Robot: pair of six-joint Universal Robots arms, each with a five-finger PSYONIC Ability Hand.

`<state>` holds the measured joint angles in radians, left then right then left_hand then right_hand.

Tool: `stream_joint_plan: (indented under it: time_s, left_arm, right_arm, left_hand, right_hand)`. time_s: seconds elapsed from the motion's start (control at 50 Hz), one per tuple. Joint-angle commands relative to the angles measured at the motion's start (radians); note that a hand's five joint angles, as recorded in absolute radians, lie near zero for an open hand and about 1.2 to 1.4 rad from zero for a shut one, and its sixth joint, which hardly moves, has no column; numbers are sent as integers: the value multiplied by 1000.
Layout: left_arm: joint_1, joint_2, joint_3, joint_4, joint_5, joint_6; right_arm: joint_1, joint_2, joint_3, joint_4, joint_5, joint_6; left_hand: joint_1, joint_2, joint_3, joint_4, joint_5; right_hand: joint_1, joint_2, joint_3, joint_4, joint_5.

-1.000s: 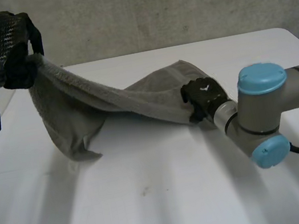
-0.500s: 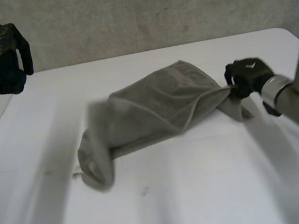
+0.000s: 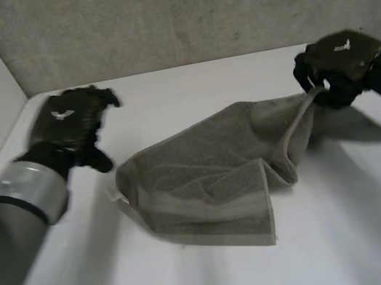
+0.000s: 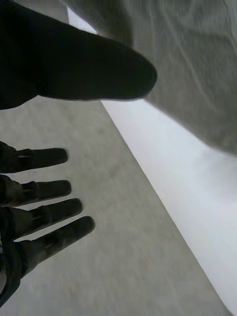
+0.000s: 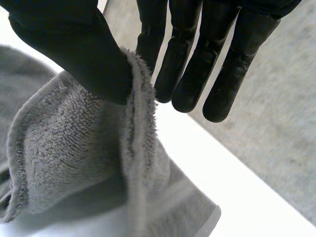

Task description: Fold the towel.

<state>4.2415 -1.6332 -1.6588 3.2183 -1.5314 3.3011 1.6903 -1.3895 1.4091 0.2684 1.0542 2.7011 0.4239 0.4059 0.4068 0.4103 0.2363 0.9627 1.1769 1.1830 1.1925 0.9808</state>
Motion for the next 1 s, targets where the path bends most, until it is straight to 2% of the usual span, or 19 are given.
stream_joint_plan:
  time_s: [0.02, 0.14, 0.18, 0.3, 0.4, 0.56, 0.84, 0.88, 0.9, 0.94, 0.96, 0.98, 1.0]
  left_arm:
    - [-152, -177, 57, 126, -12, -32]
    - [-224, -293, 132, 123, -30, -152]
    - [-267, -376, 195, 104, -67, -230]
    - [-345, -498, 324, 25, -142, -275]
    - [-417, -684, 564, -90, -231, -294]
    - [-422, -859, 763, -169, -234, -400]
    - [-414, -942, 807, -169, -213, -403]
    - [-413, -945, 807, -169, -213, -405]
    - [-413, -945, 807, -169, -213, -405]
    - [-411, -936, 803, -167, -219, -406]
    - [-411, -936, 803, -167, -219, -406]
    - [-411, -921, 800, -167, -222, -406]
    - [-411, -895, 797, -167, -226, -406]
  right_arm:
    - [25, 24, 14, -5, 66, -34]
    - [29, -10, 19, -5, 70, -32]
    - [38, -35, 28, -6, 70, -32]
    - [60, -46, 51, -11, 70, -32]
    - [75, -43, 64, -12, 73, -32]
    - [78, -36, 67, -12, 76, -32]
    - [81, -10, 74, -23, 76, -35]
    - [91, -2, 74, -25, 76, -37]
    - [91, -2, 74, -25, 76, -37]
    - [92, -2, 77, -25, 76, -38]
    - [92, -2, 77, -25, 76, -38]
    - [92, 0, 79, -26, 76, -40]
    - [92, 0, 79, -28, 76, -43]
  left_hand:
    - [-152, -134, -135, -138, -139]
    - [-134, -116, -117, -120, -121]
    - [-114, -96, -97, -100, -100]
    - [-90, -72, -73, -76, -77]
    - [-90, -72, -73, -76, -77]
    - [-84, -66, -67, -71, -71]
    - [145, 163, 162, 158, 158]
    - [367, 385, 384, 380, 380]
    - [368, 386, 385, 382, 381]
    - [818, 836, 835, 831, 831]
    - [820, 838, 837, 834, 833]
    - [971, 989, 988, 984, 984]
    - [972, 990, 989, 986, 985]
  right_hand:
    - [434, 219, 213, 204, 241]
    - [434, 219, 213, 204, 241]
    - [434, 219, 213, 204, 241]
    - [434, 219, 213, 204, 241]
    - [434, 219, 213, 204, 241]
    - [434, 219, 213, 204, 241]
    - [434, 219, 213, 204, 241]
    - [434, 219, 213, 204, 241]
    - [434, 219, 213, 204, 241]
    - [434, 219, 213, 204, 241]
    - [434, 219, 213, 204, 241]
    - [434, 219, 213, 204, 241]
    - [434, 219, 213, 204, 241]
